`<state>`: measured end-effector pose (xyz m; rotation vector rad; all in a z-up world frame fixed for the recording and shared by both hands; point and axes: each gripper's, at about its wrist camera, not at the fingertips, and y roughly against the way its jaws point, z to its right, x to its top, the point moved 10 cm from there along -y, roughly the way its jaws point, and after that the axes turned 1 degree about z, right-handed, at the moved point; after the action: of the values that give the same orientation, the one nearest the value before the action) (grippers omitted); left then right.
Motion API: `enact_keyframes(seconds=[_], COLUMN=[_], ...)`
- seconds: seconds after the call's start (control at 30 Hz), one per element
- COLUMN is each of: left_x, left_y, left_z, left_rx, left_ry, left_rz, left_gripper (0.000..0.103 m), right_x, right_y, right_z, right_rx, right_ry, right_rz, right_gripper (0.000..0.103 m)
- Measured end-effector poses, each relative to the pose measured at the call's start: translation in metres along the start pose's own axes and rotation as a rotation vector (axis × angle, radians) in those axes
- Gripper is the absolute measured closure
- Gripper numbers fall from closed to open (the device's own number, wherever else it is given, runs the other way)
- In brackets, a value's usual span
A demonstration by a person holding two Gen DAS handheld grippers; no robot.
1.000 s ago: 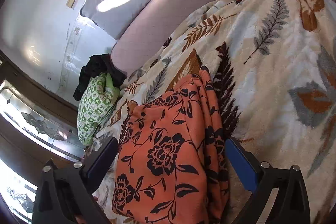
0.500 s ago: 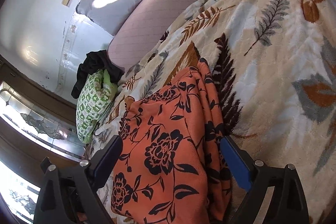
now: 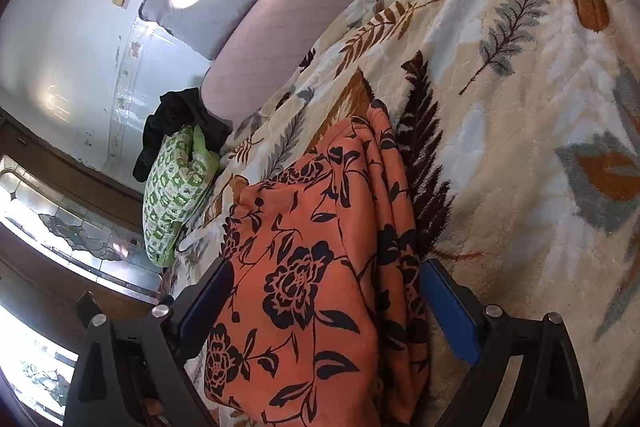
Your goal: Fold small clothes
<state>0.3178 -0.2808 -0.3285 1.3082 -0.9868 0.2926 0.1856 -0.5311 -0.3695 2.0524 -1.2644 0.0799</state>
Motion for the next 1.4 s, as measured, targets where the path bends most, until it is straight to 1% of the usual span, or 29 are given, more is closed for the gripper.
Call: enact_keyframes(seconds=[0.27, 0.6, 0.73, 0.87, 1.07, 1.23, 1.4], left_x=[0.001, -0.001, 0.000, 0.001, -0.007, -0.008, -0.009], left_y=[-0.006, 0.004, 0.006, 0.003, -0.010, -0.016, -0.019], left_z=[0.005, 0.013, 0.018, 0.025, 0.037, 0.038, 0.039], left_rx=[-0.004, -0.003, -0.024, -0.037, -0.048, -0.074, -0.082], left_ry=[-0.007, -0.045, -0.038, -0.034, -0.083, -0.076, -0.066], left_rz=[-0.009, 0.004, 0.002, -0.006, -0.034, -0.046, -0.056], left_gripper=[0.000, 0.000, 0.000, 0.000, 0.000, 0.000, 0.000], right_x=[0.004, 0.005, 0.007, 0.007, 0.016, 0.017, 0.014], right_y=[-0.003, -0.007, -0.006, -0.008, -0.012, -0.025, -0.031], right_z=[-0.003, -0.011, -0.013, -0.011, -0.006, -0.004, -0.004], right_rx=[0.002, 0.012, 0.017, 0.003, -0.003, -0.011, -0.010], right_ry=[0.009, 0.009, 0.006, 0.010, -0.005, -0.007, -0.004], right_rz=[0.005, 0.011, 0.029, 0.037, 0.051, 0.026, 0.005], right_gripper=[0.008, 0.008, 0.008, 0.008, 0.009, 0.009, 0.011])
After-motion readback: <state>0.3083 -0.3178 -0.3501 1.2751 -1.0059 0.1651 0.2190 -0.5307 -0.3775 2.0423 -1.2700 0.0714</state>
